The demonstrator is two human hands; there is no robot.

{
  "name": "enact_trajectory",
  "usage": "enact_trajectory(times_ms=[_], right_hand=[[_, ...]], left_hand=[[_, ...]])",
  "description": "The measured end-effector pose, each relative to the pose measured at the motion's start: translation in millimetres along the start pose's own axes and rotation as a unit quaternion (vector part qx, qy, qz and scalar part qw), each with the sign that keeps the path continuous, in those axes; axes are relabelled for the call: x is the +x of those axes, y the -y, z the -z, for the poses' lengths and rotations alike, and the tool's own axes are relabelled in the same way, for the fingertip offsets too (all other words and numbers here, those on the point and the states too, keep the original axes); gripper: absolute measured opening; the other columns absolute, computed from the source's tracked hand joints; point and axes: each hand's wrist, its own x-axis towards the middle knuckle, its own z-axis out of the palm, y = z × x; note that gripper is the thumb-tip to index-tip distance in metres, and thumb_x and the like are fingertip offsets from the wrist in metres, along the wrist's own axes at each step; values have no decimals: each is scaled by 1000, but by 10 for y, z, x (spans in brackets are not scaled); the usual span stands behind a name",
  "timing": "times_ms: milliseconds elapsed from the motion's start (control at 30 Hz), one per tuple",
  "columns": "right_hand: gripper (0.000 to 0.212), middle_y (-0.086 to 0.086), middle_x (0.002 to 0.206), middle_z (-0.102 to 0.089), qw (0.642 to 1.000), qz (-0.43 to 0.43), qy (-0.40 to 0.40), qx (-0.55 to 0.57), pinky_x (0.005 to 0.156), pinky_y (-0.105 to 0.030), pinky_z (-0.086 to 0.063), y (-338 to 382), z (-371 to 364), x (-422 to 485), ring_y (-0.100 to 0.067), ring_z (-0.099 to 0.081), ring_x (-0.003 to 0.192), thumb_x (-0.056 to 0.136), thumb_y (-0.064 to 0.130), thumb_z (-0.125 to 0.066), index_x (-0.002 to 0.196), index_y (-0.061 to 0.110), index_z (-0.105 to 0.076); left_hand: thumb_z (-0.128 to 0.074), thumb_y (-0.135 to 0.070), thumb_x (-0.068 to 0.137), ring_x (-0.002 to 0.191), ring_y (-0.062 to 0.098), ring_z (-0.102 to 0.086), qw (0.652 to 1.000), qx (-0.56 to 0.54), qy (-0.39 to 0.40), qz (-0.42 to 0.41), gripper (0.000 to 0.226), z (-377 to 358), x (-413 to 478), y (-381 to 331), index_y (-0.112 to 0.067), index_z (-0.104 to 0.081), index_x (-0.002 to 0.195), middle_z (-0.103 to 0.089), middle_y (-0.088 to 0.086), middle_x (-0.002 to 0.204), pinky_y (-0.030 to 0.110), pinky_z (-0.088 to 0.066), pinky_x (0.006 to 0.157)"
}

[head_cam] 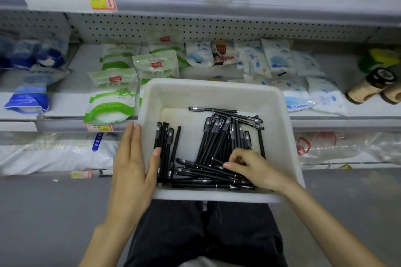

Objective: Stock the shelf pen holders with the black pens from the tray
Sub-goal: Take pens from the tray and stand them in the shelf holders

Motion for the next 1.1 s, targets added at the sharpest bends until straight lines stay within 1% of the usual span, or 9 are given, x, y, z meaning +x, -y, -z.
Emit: enact_trajectory(times_ms=[133, 267, 467, 567, 667, 800, 967, 1033, 1100], right_hand=[[15, 3, 61, -62, 992, 69, -19, 100, 60, -21, -47, 235, 139, -116, -8, -61, 60, 92, 23, -58, 80, 17, -51], [18, 4, 55, -57, 983, 124, -6, 132, 45, -20, -40, 563, 385, -250, -12, -51, 44, 85, 19, -68, 79, 14, -52], [18, 9, 58, -56, 975, 187, -46, 109, 49, -20, -43, 895, 913, -448, -8, -50, 48, 77, 20, -75, 75, 20, -58], [16, 6, 60, -59, 975, 205, -65, 55, 53, -19, -45, 983, 1215, -530, -6, -53, 53, 76, 21, -77, 75, 18, -62], [15, -2, 65, -65, 969, 225, -102, 13, 55, -15, -44, 1085, 1627, -631, -5, -58, 54, 72, 20, -80, 77, 16, -66], [11, -6, 65, -69, 947, 253, -155, 122, 56, -19, -51, 1237, 2203, -808, -12, -63, 57, 69, 12, -75, 77, 6, -70], [20, -7, 72, -70, 858, 325, -212, 336, 58, -15, -50, 1535, 2551, -793, -10, -62, 58, 63, 8, -67, 82, 5, -65], [25, -4, 75, -71, 839, 345, -221, 359, 58, -17, -50, 1682, 2665, -758, -10, -61, 59, 68, 10, -65, 93, 8, -63], [30, -5, 80, -72, 839, 363, -273, 301, 60, -20, -50, 1821, 2816, -715, -12, -64, 66, 77, 10, -66, 106, 14, -59]], left_hand=[[-25, -55, 94, 137, -6, -23, 996, -75, 45, -37, 63, 34, 18, -332, -21, -36, 146, -33, -11, 149, 10, -15, 112], [-28, -51, 97, 117, 3, -48, 983, -88, 79, -141, 50, 36, 134, -767, -23, -61, 122, -57, -12, 122, 27, -36, 100], [-29, -63, 94, 101, 6, -52, 964, -73, 64, -246, 60, 60, 468, -1109, -21, -71, 85, -58, -12, 102, 31, -40, 86], [-36, -69, 88, 102, 5, -53, 961, -107, 82, -243, 51, 128, 633, -1293, -32, -68, 76, -52, -17, 99, 22, -40, 88], [-49, -56, 83, 101, 3, -54, 956, -188, 79, -211, 34, 225, 784, -1535, -33, -67, 65, -52, -16, 98, 7, -35, 83], [-51, -50, 82, 96, 6, -56, 940, -266, 59, -207, 32, 320, 1004, -1811, -28, -69, 68, -55, -15, 92, 6, -36, 82], [-50, -48, 83, 90, 4, -57, 918, -322, 53, -227, 35, 289, 1200, -2219, -27, -69, 63, -57, -11, 87, 10, -37, 80], [-48, -48, 86, 92, 5, -57, 918, -304, 35, -252, 34, 273, 1258, -2372, -28, -70, 67, -56, -15, 89, 12, -38, 79], [-43, -50, 91, 101, 4, -56, 929, -217, -10, -299, 34, 287, 1348, -2466, -29, -70, 86, -54, -20, 99, 13, -39, 82]])
